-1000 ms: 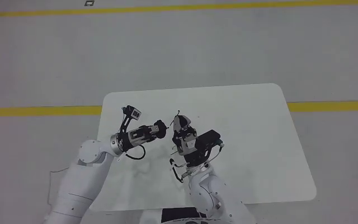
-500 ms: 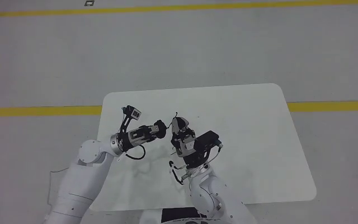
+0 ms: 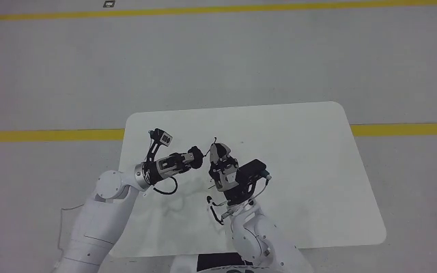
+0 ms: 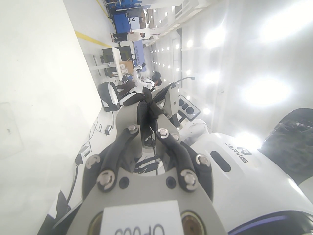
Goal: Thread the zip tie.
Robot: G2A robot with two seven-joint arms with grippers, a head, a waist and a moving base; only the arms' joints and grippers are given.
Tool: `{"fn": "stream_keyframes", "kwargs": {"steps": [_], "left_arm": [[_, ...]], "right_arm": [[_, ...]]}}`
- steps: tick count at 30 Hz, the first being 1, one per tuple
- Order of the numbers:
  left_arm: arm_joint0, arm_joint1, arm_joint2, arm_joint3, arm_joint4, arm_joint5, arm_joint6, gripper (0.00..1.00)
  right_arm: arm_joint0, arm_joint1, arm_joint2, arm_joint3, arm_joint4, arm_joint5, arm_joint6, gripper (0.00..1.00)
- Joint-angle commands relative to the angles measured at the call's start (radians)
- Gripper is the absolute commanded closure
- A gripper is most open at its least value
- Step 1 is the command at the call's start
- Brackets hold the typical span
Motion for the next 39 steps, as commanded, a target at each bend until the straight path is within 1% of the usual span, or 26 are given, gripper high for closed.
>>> {"fn": "stream_keyframes", "kwargs": {"steps": [1, 15, 25, 39], "left_arm": [[0.0, 0.0, 0.0, 0.0, 0.0, 0.0, 0.0, 1.0], [0.0, 0.0, 0.0, 0.0, 0.0, 0.0, 0.0, 1.0], [0.0, 0.0, 0.0, 0.0, 0.0, 0.0, 0.0, 1.0], [0.0, 0.0, 0.0, 0.0, 0.0, 0.0, 0.0, 1.0]], "right_arm": [[0.0, 0.001, 0.0, 0.0, -0.003, 0.003, -0.002, 1.0], [-0.001, 0.007, 0.016, -0.004, -0.004, 0.027, -0.003, 1.0], [0.0, 0.01, 0.009, -0.011, 0.018, 0.001, -0.014, 1.0], [0.004, 0.014, -0.004, -0.011, 0.018, -0.007, -0.011, 1.0]]}}
